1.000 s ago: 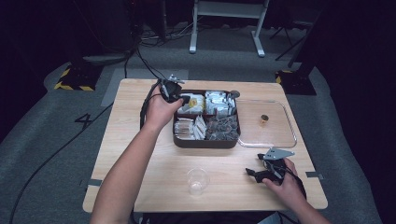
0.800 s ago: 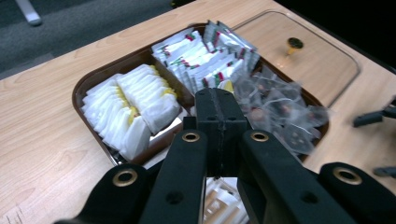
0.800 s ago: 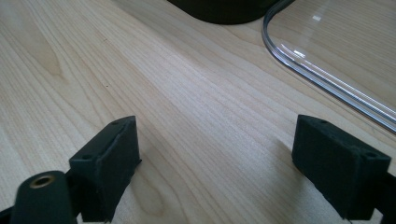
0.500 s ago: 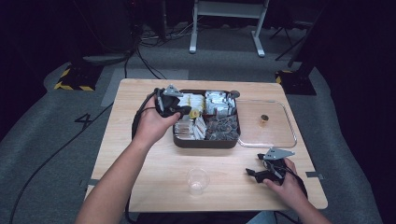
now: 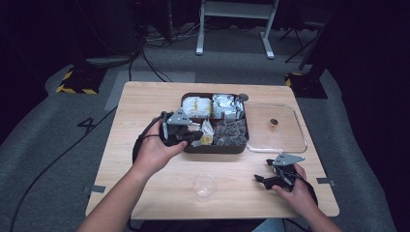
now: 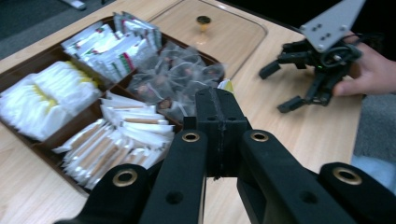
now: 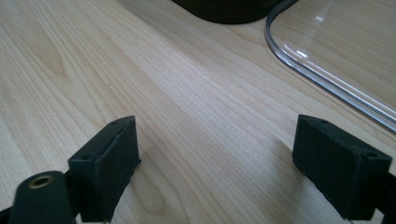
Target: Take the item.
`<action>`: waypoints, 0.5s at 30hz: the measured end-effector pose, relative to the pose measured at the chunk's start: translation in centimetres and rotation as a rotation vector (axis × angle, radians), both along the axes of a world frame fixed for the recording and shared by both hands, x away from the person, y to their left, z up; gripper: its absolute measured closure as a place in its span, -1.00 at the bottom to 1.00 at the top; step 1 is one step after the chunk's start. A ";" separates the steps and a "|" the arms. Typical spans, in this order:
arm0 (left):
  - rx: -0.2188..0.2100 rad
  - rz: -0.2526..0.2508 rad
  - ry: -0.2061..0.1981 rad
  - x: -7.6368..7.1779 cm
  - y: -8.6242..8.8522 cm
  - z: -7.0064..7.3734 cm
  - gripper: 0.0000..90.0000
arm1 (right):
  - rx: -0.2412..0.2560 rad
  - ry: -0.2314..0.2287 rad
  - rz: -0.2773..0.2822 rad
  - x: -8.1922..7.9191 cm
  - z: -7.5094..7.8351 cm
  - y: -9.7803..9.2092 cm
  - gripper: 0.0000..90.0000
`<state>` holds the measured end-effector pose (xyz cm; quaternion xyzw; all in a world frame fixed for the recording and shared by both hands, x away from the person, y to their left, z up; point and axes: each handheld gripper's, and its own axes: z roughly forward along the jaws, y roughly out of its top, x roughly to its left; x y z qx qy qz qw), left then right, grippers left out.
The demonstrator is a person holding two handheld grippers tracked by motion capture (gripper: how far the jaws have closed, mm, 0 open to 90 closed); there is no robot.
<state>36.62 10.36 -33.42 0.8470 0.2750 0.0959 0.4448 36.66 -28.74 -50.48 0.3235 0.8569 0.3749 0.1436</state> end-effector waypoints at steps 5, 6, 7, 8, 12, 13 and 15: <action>0.007 -0.043 -0.012 -1.4 -0.8 -0.6 1.00 | 0.000 0.000 0.000 0.0 0.0 0.0 -0.67; 0.007 -0.043 -0.012 -1.4 -0.8 -0.6 1.00 | 0.000 0.000 0.000 0.0 0.0 0.0 -0.67; 0.011 -0.060 -0.014 -1.9 -1.0 -0.8 1.00 | 0.000 0.000 0.000 0.0 0.0 0.0 -0.67; 0.008 -0.069 -0.013 -2.1 -1.1 -0.9 1.00 | 0.000 0.000 0.000 0.0 0.0 0.0 -0.67; 0.008 -0.095 -0.012 -2.8 -1.6 -1.4 1.00 | 0.000 -0.001 -0.001 0.0 0.0 0.0 -0.67; 0.010 -0.100 -0.009 -3.0 -1.7 -1.6 1.00 | 0.000 -0.001 -0.001 0.0 0.0 0.0 -0.67; 0.007 -0.107 -0.003 -3.3 -1.9 -2.0 1.00 | 0.000 -0.001 -0.002 0.0 0.0 0.0 -0.67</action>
